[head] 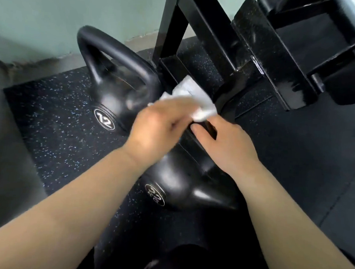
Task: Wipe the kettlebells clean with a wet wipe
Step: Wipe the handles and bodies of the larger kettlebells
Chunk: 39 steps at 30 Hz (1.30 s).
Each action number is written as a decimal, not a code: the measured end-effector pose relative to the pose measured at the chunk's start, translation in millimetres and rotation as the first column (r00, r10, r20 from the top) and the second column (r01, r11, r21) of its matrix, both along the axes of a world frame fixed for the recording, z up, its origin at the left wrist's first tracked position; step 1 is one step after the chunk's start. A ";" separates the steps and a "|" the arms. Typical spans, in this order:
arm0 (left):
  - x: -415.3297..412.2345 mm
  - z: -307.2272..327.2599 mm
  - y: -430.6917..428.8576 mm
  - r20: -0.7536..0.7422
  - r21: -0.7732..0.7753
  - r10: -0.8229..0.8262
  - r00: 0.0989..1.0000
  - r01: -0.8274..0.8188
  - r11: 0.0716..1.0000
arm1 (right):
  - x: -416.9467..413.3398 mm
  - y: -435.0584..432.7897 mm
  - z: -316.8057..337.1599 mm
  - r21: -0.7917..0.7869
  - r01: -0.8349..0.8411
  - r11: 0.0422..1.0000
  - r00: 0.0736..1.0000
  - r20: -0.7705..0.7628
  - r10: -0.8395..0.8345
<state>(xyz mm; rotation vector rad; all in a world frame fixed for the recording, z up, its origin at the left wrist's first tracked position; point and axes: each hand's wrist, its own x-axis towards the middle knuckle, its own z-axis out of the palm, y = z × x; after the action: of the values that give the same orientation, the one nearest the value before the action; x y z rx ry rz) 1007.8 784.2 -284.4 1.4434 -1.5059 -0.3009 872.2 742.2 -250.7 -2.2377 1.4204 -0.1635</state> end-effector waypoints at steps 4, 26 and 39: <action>16.4 -22.9 -15.3 0.111 0.020 -0.125 0.986 0.124 0.992 | -0.4 0.9 0.5 -0.043 -0.006 0.999 1.000 -0.029 0.005; 58.1 -101.0 -34.5 -0.816 0.439 0.255 0.519 0.269 0.857 | 3.5 1.2 0.1 -0.072 0.056 0.996 0.998 -0.030 -0.058; -7.9 -31.5 -8.2 -0.768 0.115 0.147 0.623 -0.090 0.989 | 3.1 0.9 -4.2 -0.077 0.023 0.997 0.998 -0.049 -0.027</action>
<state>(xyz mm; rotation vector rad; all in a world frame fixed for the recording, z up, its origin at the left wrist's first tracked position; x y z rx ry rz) 999.9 776.0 -315.8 1.2023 -0.6769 -0.7909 875.2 743.1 -254.9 -2.3016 1.4925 -0.1741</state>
